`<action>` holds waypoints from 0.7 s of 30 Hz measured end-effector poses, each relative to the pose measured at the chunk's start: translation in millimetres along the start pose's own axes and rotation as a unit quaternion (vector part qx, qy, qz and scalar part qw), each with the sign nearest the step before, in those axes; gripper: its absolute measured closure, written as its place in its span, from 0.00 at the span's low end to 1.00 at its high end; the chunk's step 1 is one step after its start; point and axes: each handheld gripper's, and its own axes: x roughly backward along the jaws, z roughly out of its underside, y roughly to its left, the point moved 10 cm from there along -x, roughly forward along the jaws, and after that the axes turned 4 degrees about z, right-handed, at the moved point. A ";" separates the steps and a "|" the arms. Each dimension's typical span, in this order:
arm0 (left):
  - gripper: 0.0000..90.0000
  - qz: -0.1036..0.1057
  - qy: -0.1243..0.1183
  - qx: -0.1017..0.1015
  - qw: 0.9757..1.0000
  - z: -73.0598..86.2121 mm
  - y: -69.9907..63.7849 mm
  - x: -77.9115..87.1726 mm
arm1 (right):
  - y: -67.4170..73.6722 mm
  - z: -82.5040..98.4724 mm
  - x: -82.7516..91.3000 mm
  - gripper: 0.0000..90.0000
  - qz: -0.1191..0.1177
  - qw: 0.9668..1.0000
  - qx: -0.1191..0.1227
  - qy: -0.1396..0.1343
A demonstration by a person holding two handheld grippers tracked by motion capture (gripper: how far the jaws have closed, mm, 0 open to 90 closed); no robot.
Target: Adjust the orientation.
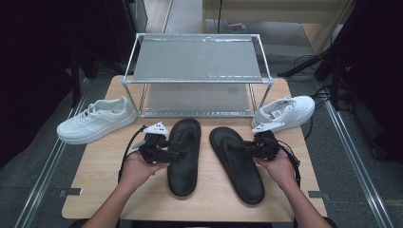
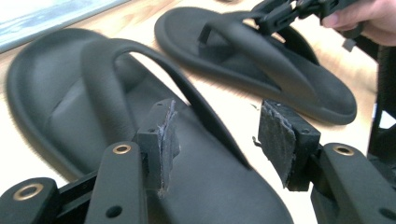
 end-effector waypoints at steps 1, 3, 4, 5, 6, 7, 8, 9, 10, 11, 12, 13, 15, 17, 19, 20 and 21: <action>0.53 0.001 -0.002 0.002 1.000 0.2 1.5 1.2 | -1.5 -1.0 -0.1 0.80 0.008 1.000 -0.011 -0.001; 0.53 -0.004 -0.010 0.004 1.000 -0.6 4.8 3.6 | -3.4 -3.2 -1.0 0.80 0.019 1.000 -0.022 -0.004; 0.53 -0.003 -0.011 0.006 1.000 -0.7 6.4 4.7 | -4.4 -4.6 -1.7 0.80 0.025 0.999 -0.029 -0.006; 0.53 -0.006 -0.013 0.007 1.000 -0.9 8.5 5.6 | -5.1 -6.1 -3.1 0.80 0.028 0.999 -0.034 -0.008; 0.53 -0.008 -0.014 0.007 1.000 -0.8 10.2 6.1 | -5.8 -7.2 -5.3 0.80 0.031 0.999 -0.040 -0.007; 0.53 -0.009 -0.013 0.006 1.000 -0.5 11.3 6.2 | -6.0 -8.2 -7.4 0.80 0.031 0.999 -0.045 -0.007; 0.54 -0.009 -0.013 0.006 1.000 0.0 12.6 6.2 | -6.2 -9.2 -8.9 0.80 0.032 0.998 -0.047 -0.008; 0.54 -0.013 -0.012 0.002 1.000 0.6 14.9 6.2 | -6.5 -10.9 -10.2 0.79 0.033 0.998 -0.051 -0.012; 0.54 -0.014 -0.009 0.003 1.000 1.8 16.7 6.3 | -6.5 -12.1 -11.6 0.78 0.032 0.998 -0.055 -0.014; 0.54 -0.015 -0.008 0.004 1.000 2.5 18.6 6.7 | -6.2 -12.9 -12.4 0.76 0.029 0.998 -0.058 -0.016; 0.54 -0.017 -0.008 0.005 1.000 2.9 21.0 7.8 | -6.3 -13.9 -12.7 0.73 0.026 0.998 -0.062 -0.021; 0.55 -0.018 -0.009 0.008 1.000 3.0 21.9 8.6 | -5.5 -15.6 -10.5 0.68 0.016 0.997 -0.069 -0.028; 0.55 -0.019 -0.015 0.008 1.000 1.9 23.8 11.8 | -5.0 -18.8 -4.0 0.65 0.010 0.997 -0.069 -0.042; 0.55 -0.018 -0.016 0.008 1.000 1.8 26.2 15.8 | -3.0 -22.1 7.0 0.67 0.005 0.996 -0.065 -0.060; 0.59 -0.020 -0.013 0.011 1.000 3.4 30.4 19.4 | -1.2 -22.5 17.8 0.74 0.002 0.996 -0.056 -0.076; 0.63 -0.023 -0.010 0.012 1.000 4.7 33.5 21.4 | -0.7 -21.1 22.7 0.80 0.002 0.996 -0.051 -0.080; 0.70 -0.021 -0.009 0.016 1.000 5.7 37.1 24.2 | -0.8 -18.8 27.0 0.85 0.004 0.995 -0.048 -0.083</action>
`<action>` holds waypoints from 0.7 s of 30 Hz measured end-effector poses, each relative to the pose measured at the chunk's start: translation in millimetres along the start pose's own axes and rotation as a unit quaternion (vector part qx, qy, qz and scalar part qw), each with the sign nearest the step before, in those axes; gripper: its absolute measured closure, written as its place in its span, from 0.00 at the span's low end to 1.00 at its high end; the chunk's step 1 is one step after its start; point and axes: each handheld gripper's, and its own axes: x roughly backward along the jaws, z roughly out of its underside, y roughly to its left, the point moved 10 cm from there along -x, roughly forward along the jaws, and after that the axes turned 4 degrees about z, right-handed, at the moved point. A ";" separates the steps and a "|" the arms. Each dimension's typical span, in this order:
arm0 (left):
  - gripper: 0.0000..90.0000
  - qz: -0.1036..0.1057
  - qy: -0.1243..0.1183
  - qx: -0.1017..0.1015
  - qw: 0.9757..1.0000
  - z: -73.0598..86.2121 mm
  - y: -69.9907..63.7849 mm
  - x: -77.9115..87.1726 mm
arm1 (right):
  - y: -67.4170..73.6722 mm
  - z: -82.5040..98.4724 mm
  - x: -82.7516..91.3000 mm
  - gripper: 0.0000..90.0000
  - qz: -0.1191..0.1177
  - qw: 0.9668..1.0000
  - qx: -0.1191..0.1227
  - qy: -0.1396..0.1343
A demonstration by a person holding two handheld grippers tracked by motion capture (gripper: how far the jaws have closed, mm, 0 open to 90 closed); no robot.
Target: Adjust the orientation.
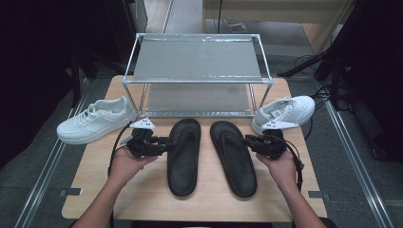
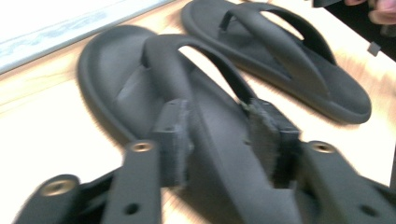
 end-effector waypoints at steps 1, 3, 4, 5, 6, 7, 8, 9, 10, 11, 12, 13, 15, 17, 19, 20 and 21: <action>0.76 0.002 -0.005 0.007 1.000 -0.3 2.8 1.4 | -0.7 3.4 4.3 0.91 -0.001 1.000 0.003 0.003; 0.82 0.001 -0.007 0.014 1.000 -0.1 9.1 2.8 | -1.8 10.2 7.2 0.97 -0.002 1.000 0.001 0.014; 0.86 0.001 -0.005 0.015 1.000 0.7 12.4 2.3 | -2.4 13.8 7.5 0.98 -0.005 1.000 0.000 0.021; 0.88 -0.001 -0.002 0.019 1.000 1.8 15.5 1.3 | -2.5 16.8 7.2 1.00 -0.007 1.000 -0.001 0.026; 0.91 -0.003 0.004 0.017 1.000 3.4 18.6 0.5 | -2.6 18.7 6.7 1.00 -0.007 1.000 0.002 0.031; 0.93 -0.005 0.008 0.018 1.000 4.8 21.5 -1.0 | -2.5 20.0 6.6 1.00 -0.006 0.999 0.003 0.034; 0.95 -0.006 0.012 0.019 1.000 6.0 24.0 -2.5 | -2.4 20.8 6.5 1.00 -0.006 0.999 0.002 0.035; 0.96 -0.006 0.016 0.019 1.000 7.1 26.6 -4.1 | -2.3 21.6 6.6 1.00 -0.007 0.999 0.002 0.037; 0.96 -0.005 0.021 0.021 1.000 8.6 29.2 -5.8 | -2.5 22.8 6.7 1.00 -0.006 0.999 0.003 0.039; 0.96 -0.004 0.024 0.026 0.999 9.9 31.4 -8.2 | -2.1 24.4 6.7 1.00 -0.008 0.999 0.002 0.042; 0.96 -0.005 0.027 0.027 0.999 11.1 34.0 -10.2 | -2.4 26.3 6.5 1.00 -0.007 0.999 0.001 0.046; 0.96 -0.008 0.029 0.028 0.999 11.9 36.5 -11.6 | -2.4 28.2 6.1 1.00 -0.006 0.999 0.000 0.049; 0.96 -0.006 0.031 0.032 0.999 12.8 40.6 -14.0 | -2.5 29.7 6.3 1.00 -0.007 0.999 -0.002 0.048; 0.96 -0.007 0.030 0.035 0.999 13.3 43.8 -15.5 | -3.2 31.6 8.1 1.00 -0.006 0.999 -0.004 0.051; 0.95 -0.012 0.033 0.033 0.999 14.5 46.4 -17.0 | -3.7 33.9 10.0 1.00 -0.009 0.999 -0.005 0.054; 0.95 -0.011 0.034 0.033 0.999 15.1 47.1 -17.6 | -4.0 35.6 11.3 1.00 -0.009 0.998 -0.005 0.057; 0.95 -0.011 0.035 0.034 0.999 15.3 47.7 -18.8 | -4.1 37.4 12.3 1.00 -0.010 0.998 -0.004 0.060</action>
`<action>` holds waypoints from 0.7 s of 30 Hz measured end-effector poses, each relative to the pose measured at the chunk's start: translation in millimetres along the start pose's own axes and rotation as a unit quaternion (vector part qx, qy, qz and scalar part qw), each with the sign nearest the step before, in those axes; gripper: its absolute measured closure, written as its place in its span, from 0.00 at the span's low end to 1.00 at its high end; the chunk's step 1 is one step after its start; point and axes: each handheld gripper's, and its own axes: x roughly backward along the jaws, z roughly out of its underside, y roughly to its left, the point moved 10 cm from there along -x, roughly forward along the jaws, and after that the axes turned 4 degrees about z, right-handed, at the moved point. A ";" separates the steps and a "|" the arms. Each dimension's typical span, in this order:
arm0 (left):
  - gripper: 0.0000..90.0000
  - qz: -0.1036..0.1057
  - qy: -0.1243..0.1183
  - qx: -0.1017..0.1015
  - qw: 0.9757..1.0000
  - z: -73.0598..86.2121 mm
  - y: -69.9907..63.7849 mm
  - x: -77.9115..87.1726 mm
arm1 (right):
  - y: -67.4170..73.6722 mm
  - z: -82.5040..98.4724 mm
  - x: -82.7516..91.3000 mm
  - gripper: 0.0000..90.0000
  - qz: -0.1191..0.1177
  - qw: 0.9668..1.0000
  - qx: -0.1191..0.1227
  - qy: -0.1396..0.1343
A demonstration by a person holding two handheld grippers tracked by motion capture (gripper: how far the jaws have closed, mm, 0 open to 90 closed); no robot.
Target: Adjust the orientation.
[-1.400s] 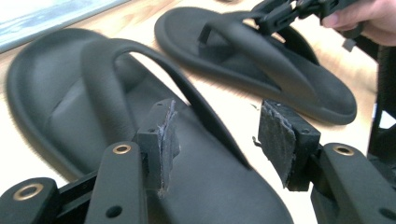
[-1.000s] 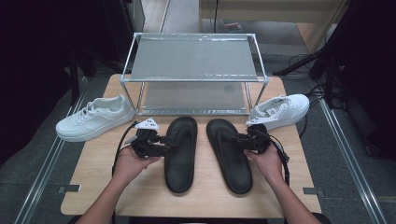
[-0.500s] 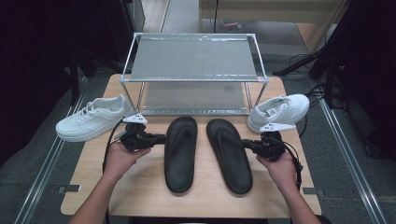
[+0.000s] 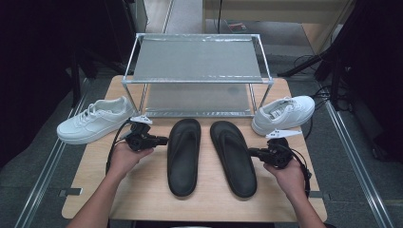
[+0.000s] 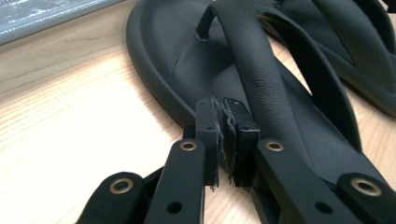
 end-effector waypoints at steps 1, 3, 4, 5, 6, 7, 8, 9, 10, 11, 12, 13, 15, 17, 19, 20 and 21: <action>0.95 0.000 0.001 0.001 1.000 0.1 0.7 -1.4 | -0.1 2.0 1.0 1.00 0.002 1.000 0.001 0.003; 0.95 -0.001 0.007 0.001 1.000 0.8 2.2 -4.7 | 0.1 6.2 1.9 1.00 0.001 1.000 0.003 0.011; 0.96 0.000 0.008 0.001 1.000 0.9 2.5 -5.9 | 0.3 8.3 1.4 1.00 -0.001 1.000 0.004 0.016; 0.96 0.005 0.011 0.004 1.000 0.9 2.1 -6.9 | 0.4 9.3 1.1 1.00 -0.002 1.000 0.003 0.019; 0.98 0.009 0.010 0.008 1.000 0.3 1.4 -7.4 | 0.7 9.9 0.6 1.00 -0.003 1.000 0.000 0.019; 0.98 0.009 0.006 0.009 1.000 -0.7 1.4 -7.9 | 1.1 9.9 0.3 1.00 -0.002 1.000 -0.002 0.017; 0.98 0.010 0.007 0.009 1.000 -0.7 1.6 -8.6 | 1.1 9.9 0.3 1.00 -0.001 1.000 -0.001 0.016; 0.98 0.009 0.009 0.010 1.000 -0.4 1.7 -9.3 | 1.2 9.9 0.2 1.00 -0.001 1.000 -0.003 0.015; 0.98 0.009 0.012 0.008 1.000 0.3 2.1 -10.1 | 1.1 9.9 0.1 1.00 -0.001 1.000 -0.004 0.015; 0.98 0.009 0.014 0.010 1.000 0.7 1.9 -11.0 | 1.2 9.9 -0.1 1.00 -0.002 1.000 -0.007 0.015; 0.98 0.009 0.016 0.009 1.000 1.0 2.1 -11.8 | 0.9 9.7 -0.4 1.00 -0.001 1.000 -0.009 0.014; 0.98 0.007 0.017 0.009 1.000 1.3 2.1 -12.4 | 1.0 9.3 -0.8 1.00 -0.002 1.000 -0.012 0.011; 0.98 0.006 0.021 0.009 1.000 2.2 1.7 -13.4 | 2.4 8.4 -2.2 1.00 -0.004 1.000 -0.014 0.010; 0.98 0.002 0.025 0.008 1.000 3.2 3.0 -13.7 | 3.9 7.5 -3.7 1.00 -0.003 1.000 -0.013 0.009; 0.98 0.003 0.021 0.015 1.000 2.7 4.9 -12.5 | 5.7 6.5 -5.5 1.00 -0.004 1.000 -0.013 0.008; 0.98 0.005 0.015 0.021 1.000 1.8 5.3 -11.3 | 6.1 5.7 -6.5 1.00 -0.003 1.000 -0.013 0.007; 0.98 0.006 0.011 0.023 1.000 0.9 6.2 -10.1 | 7.3 5.2 -7.4 1.00 -0.004 1.000 -0.014 0.007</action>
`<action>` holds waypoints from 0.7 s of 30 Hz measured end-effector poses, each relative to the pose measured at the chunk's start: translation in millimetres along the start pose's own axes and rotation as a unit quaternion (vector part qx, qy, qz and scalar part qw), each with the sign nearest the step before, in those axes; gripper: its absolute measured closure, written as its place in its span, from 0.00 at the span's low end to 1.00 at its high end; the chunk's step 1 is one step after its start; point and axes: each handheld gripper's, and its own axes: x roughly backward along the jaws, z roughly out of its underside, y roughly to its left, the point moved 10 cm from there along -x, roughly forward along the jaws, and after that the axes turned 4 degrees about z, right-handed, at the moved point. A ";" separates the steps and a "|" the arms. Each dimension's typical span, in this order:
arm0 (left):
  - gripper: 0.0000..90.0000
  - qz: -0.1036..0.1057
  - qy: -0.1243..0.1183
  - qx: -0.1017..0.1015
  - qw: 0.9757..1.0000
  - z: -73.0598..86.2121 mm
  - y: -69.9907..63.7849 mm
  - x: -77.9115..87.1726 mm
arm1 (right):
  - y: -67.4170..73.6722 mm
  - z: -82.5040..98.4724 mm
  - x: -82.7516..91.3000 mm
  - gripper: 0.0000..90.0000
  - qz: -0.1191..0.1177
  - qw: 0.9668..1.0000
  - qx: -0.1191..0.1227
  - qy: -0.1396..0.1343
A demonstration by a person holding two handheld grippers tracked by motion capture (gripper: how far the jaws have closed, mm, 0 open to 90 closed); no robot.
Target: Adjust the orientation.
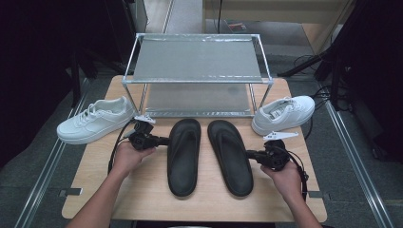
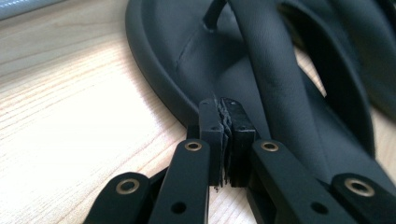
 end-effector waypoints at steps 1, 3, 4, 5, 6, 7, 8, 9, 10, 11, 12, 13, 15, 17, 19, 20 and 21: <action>0.98 -0.001 -0.001 0.001 1.000 -0.1 0.9 1.2 | 1.0 -0.7 -1.1 1.00 -0.001 1.000 0.001 -0.001; 0.98 -0.007 0.003 0.002 1.000 1.3 2.8 1.0 | 3.0 -2.0 -3.3 1.00 -0.001 1.000 -0.001 -0.002; 0.98 -0.011 0.007 0.001 1.000 2.4 3.9 0.1 | 4.2 -2.9 -4.6 1.00 -0.002 1.000 -0.003 -0.003; 0.98 -0.012 0.011 0.002 1.000 3.3 4.8 -0.6 | 5.9 -3.6 -6.0 1.00 -0.006 1.000 -0.005 -0.003; 0.98 -0.014 0.012 0.004 1.000 3.9 5.6 -1.2 | 7.5 -4.3 -7.6 1.00 -0.011 1.000 -0.005 -0.004; 0.98 -0.015 0.013 0.003 1.000 4.1 6.2 -2.0 | 8.9 -4.9 -8.9 1.00 -0.012 1.000 -0.006 -0.004; 0.98 -0.016 0.015 0.003 1.000 4.7 6.5 -2.4 | 10.2 -5.8 -10.2 1.00 -0.013 1.000 -0.005 -0.004; 0.98 -0.014 0.018 0.004 1.000 5.5 6.4 -3.0 | 11.5 -6.7 -11.4 1.00 -0.013 1.000 -0.004 -0.006; 0.98 -0.016 0.019 0.004 1.000 6.0 6.7 -4.1 | 12.7 -6.9 -12.4 1.00 -0.013 1.000 -0.003 -0.004; 0.98 -0.017 0.021 0.003 1.000 6.5 6.7 -5.1 | 14.0 -7.8 -13.4 1.00 -0.014 1.000 -0.004 -0.006; 0.98 -0.016 0.025 0.002 1.000 7.1 6.8 -5.8 | 14.6 -8.3 -14.4 1.00 -0.014 1.000 -0.002 -0.006; 0.98 -0.017 0.025 0.003 1.000 7.3 6.3 -7.2 | 15.6 -9.0 -15.4 1.00 -0.015 1.000 -0.001 -0.007; 0.99 -0.016 0.027 0.000 1.000 7.9 5.4 -8.6 | 17.6 -9.7 -16.9 1.00 -0.016 1.000 0.001 -0.007; 0.99 -0.012 0.027 0.004 1.000 8.2 5.1 -8.6 | 18.5 -10.3 -17.8 1.00 -0.016 1.000 0.002 -0.008; 0.99 -0.010 0.025 0.008 1.000 8.2 5.1 -8.7 | 18.6 -10.6 -18.3 1.00 -0.017 1.000 0.002 -0.009; 0.99 -0.011 0.025 0.007 1.000 8.3 4.7 -8.8 | 19.1 -10.6 -18.4 1.00 -0.019 1.000 -0.001 -0.008; 1.00 -0.010 0.026 0.005 1.000 8.2 4.4 -8.9 | 19.4 -10.8 -18.9 1.00 -0.022 1.000 0.001 -0.009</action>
